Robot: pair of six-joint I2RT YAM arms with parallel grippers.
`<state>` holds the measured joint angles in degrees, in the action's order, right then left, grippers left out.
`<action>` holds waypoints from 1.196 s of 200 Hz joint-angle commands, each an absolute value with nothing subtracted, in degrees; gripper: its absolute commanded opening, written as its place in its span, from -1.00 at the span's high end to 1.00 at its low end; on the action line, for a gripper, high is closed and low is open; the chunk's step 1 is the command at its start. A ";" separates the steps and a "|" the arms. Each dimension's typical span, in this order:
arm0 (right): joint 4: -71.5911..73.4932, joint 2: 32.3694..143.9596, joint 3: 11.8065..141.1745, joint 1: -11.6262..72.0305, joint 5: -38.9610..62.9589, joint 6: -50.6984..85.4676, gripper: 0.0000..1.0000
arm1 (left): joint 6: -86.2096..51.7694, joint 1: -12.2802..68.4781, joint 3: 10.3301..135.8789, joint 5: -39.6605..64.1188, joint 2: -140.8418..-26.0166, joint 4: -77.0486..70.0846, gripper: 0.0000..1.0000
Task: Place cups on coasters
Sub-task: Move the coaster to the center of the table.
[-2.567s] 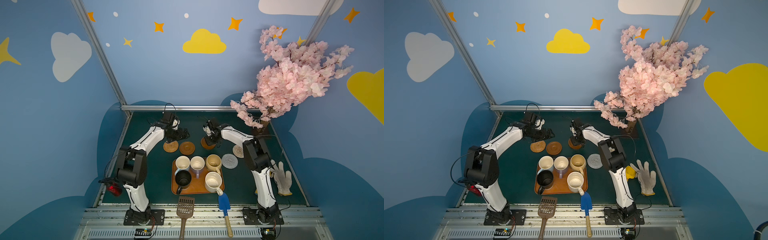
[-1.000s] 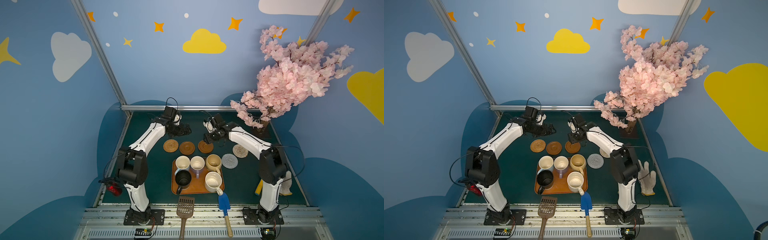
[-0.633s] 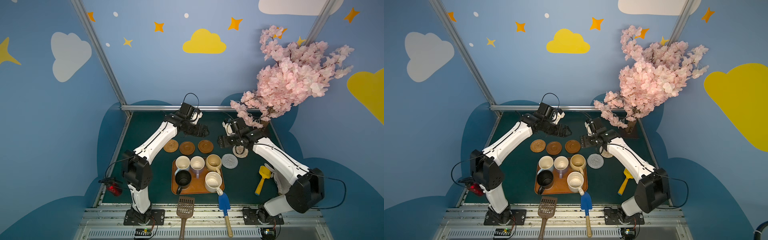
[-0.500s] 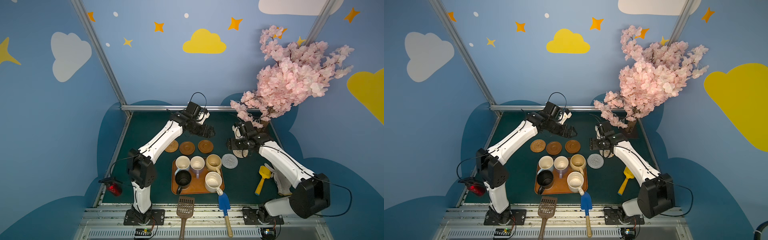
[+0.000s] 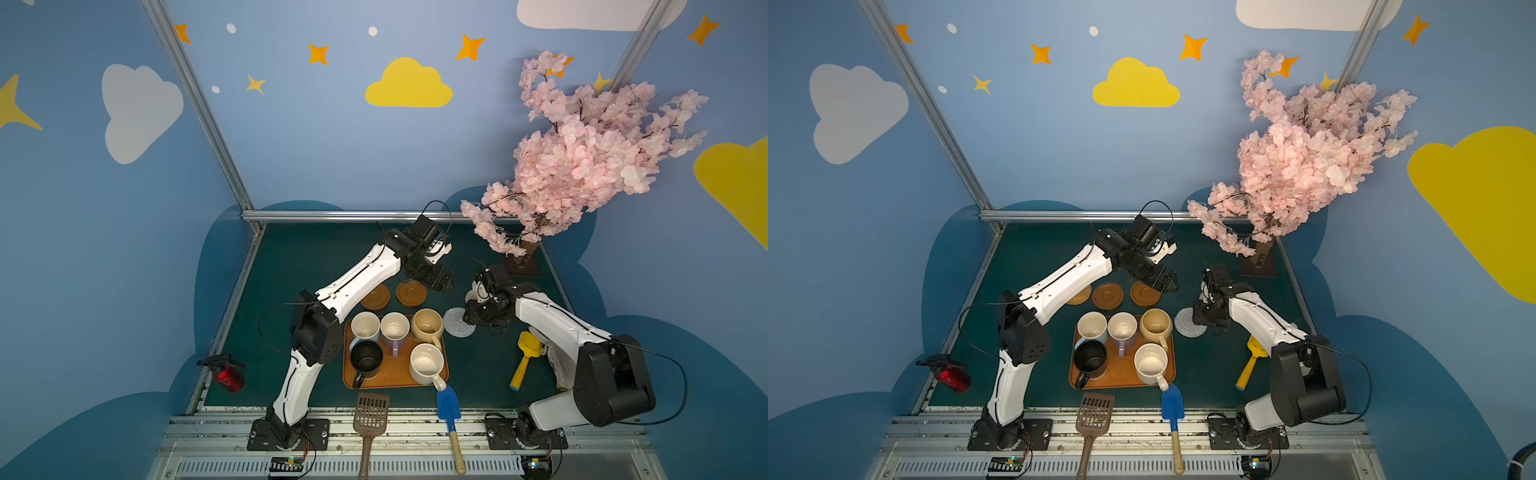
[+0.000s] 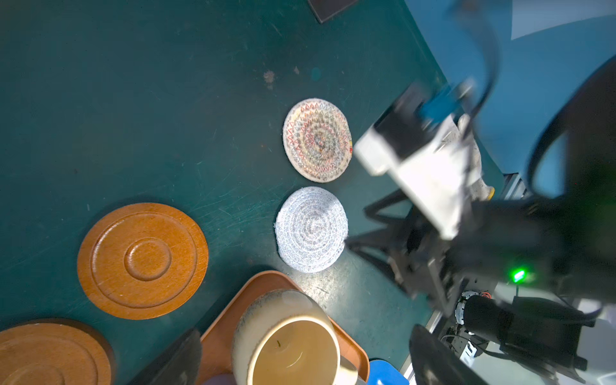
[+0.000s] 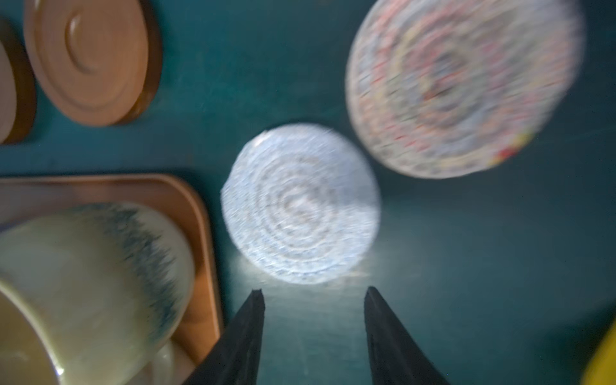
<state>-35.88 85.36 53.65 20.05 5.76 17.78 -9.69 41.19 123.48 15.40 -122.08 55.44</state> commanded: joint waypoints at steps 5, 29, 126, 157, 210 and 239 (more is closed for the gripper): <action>-32.54 88.97 52.39 20.89 7.03 20.66 0.18 | -11.14 39.87 123.63 15.52 -122.48 57.00 -0.94; -31.46 93.52 53.70 20.68 7.22 21.23 0.27 | -12.77 38.23 121.01 16.11 -120.91 55.45 -0.94; -33.25 109.75 69.43 20.22 3.99 19.30 0.31 | -13.56 35.07 114.34 15.58 -118.70 52.51 -0.95; -34.19 112.77 74.04 20.04 2.83 19.36 0.31 | -13.18 34.96 114.51 14.34 -118.52 53.13 -0.95; -35.94 115.73 80.49 20.39 2.37 17.92 0.28 | -12.66 34.62 114.04 13.79 -117.85 53.83 -0.96; -34.35 111.93 79.62 20.61 1.44 17.83 0.18 | -13.00 34.50 113.20 13.75 -117.28 53.39 -0.96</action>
<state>-33.63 114.48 79.70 20.36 3.03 18.79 -13.30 34.83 114.08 14.00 -119.48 52.88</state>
